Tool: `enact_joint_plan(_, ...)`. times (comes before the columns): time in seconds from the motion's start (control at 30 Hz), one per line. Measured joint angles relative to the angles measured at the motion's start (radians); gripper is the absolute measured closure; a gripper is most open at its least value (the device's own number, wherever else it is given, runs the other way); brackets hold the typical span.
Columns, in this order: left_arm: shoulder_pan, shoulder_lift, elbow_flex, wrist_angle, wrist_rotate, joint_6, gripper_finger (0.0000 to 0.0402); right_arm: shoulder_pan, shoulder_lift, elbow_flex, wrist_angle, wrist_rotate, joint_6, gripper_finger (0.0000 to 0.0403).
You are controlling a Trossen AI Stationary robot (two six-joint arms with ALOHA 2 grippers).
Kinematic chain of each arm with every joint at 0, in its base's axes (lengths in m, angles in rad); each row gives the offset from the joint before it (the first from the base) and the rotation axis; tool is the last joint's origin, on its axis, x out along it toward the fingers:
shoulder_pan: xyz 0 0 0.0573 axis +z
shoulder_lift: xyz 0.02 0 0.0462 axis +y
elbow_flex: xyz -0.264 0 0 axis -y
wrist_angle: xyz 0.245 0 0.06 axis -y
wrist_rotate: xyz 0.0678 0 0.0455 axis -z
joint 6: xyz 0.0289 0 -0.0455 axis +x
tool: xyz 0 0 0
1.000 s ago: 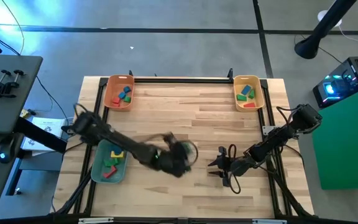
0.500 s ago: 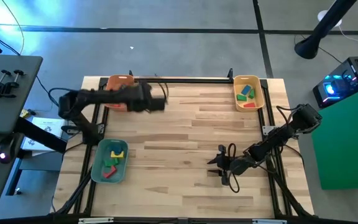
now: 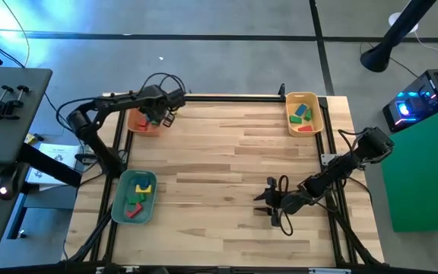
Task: Sort blocks by size
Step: Put the green half circle block into the orange bin, then return to Home Position
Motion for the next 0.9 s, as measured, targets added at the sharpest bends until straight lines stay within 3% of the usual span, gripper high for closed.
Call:
enact_joint_plan(0.27,0.097,0.0,0.0,0.094,0.081,0.072,0.0188,0.0,0.0,0.0,0.0,-0.004,0.009,0.025)
enact_joint_plan(0.5,0.1,-0.083,-0.001,0.104,0.049,0.104,0.0165,0.001,0.0,0.0,-0.02,-0.013,0.032,0.025)
enact_joint_plan(0.7,0.03,-0.324,-0.067,0.313,0.103,0.263,0.0165,0.026,-0.038,0.0,-0.229,-0.038,0.156,0.025)
enact_joint_plan(0.9,-0.071,-0.678,-0.379,0.822,0.348,0.378,0.0165,0.11,-0.161,0.0,-0.448,0.091,0.267,0.025)
